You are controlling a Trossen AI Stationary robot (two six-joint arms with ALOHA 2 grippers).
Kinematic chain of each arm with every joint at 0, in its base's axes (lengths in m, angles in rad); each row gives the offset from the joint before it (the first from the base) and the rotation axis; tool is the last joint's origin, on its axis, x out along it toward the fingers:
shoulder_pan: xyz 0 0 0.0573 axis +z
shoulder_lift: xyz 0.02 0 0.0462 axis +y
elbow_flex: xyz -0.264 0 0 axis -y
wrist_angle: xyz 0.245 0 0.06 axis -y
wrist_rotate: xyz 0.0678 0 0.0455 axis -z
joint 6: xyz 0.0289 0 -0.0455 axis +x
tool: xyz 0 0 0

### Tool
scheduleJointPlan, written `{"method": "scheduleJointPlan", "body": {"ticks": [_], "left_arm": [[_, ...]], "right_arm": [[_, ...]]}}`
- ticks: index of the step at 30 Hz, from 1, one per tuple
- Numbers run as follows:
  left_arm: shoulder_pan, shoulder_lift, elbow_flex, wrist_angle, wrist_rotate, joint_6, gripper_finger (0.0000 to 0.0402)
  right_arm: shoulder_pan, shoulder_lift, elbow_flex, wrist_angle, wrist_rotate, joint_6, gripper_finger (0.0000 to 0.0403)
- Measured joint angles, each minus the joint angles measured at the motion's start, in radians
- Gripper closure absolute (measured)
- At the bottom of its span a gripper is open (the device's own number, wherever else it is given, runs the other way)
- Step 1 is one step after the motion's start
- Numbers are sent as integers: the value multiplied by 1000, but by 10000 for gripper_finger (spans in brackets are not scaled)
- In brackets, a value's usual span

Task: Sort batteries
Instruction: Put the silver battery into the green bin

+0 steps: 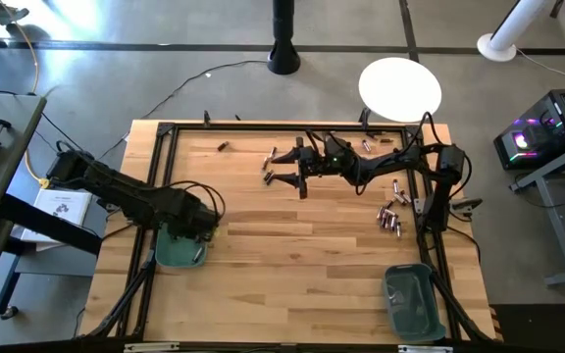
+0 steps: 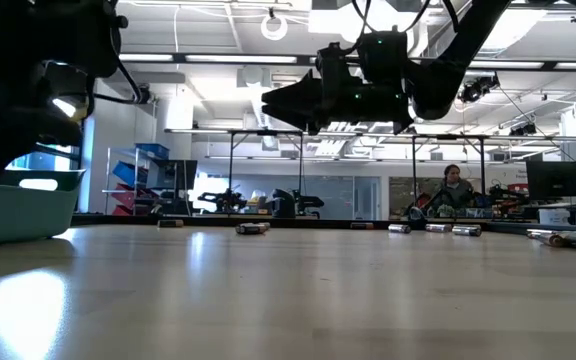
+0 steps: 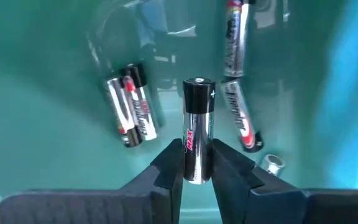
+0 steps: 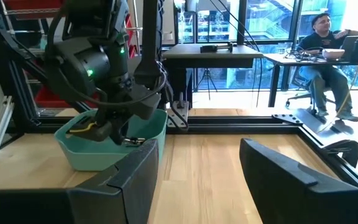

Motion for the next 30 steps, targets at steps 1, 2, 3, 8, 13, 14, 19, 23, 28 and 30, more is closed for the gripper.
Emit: {"method": "scheduleJointPlan", "body": {"ticks": [1,2,3,8,13,14,19,23,28,30], "left_arm": [[0,0,-2,2,7,5,331],[0,0,-6,6,13,4,326],[0,0,-9,10,14,5,321],[0,0,-12,16,13,18,294],[-1,-11,-12,13,2,51,262],[-1,-20,-9,11,-12,56,256],[-2,-98,28,-12,-143,78,242],[-2,-174,55,-1,-320,118,241],[-1,-239,60,21,-524,191,241],[-2,-252,60,32,-592,222,241]], "right_arm": [[0,0,0,0,0,1,183],[0,0,0,0,0,4,183],[0,0,0,0,0,9,183],[-11,0,0,-24,0,26,183],[-44,-59,0,-184,31,26,183],[-51,-84,0,-238,53,23,183],[-77,-221,0,-606,264,-28,183],[-112,-302,1,-899,447,9,183],[-217,-307,0,-1152,498,164,183],[-263,-280,0,-1207,500,189,183]]}}
